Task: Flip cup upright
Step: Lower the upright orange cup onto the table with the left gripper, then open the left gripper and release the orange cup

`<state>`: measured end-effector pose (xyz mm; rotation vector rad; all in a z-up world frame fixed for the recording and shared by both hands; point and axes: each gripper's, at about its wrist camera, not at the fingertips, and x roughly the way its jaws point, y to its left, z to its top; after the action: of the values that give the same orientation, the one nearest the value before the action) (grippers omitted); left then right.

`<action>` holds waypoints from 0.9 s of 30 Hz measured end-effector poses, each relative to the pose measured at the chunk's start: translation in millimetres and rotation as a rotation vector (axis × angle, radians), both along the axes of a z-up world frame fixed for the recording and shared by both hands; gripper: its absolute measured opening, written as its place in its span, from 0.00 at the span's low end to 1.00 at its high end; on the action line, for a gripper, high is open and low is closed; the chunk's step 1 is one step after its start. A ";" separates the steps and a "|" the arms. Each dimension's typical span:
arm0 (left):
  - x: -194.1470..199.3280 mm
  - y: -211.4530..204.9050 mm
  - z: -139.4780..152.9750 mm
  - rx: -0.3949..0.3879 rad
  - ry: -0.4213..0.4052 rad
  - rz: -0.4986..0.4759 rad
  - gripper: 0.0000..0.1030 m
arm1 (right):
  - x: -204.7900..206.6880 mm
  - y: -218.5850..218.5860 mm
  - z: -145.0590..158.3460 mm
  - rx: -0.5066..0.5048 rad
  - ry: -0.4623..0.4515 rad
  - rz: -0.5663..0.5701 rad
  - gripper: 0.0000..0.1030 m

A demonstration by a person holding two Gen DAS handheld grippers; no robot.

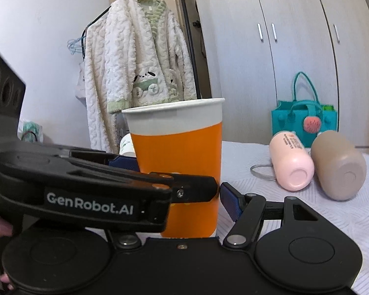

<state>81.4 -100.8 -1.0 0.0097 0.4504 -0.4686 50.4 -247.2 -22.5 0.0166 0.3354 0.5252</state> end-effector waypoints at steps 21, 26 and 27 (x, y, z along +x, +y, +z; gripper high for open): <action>-7.3 8.2 8.2 -0.021 0.000 -0.007 0.76 | -5.9 -8.2 -0.3 -0.012 -0.029 -0.040 0.92; -20.7 15.2 11.9 -0.017 -0.019 0.011 0.86 | -11.0 -9.1 0.4 -0.032 -0.017 -0.050 0.93; -24.4 16.9 12.8 -0.015 -0.020 0.020 0.86 | -13.0 -9.7 0.2 -0.037 -0.015 -0.061 0.94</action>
<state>57.0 -83.9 11.8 -0.0047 0.4266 -0.4517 37.4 -256.9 -22.4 -0.0127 0.3284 0.4584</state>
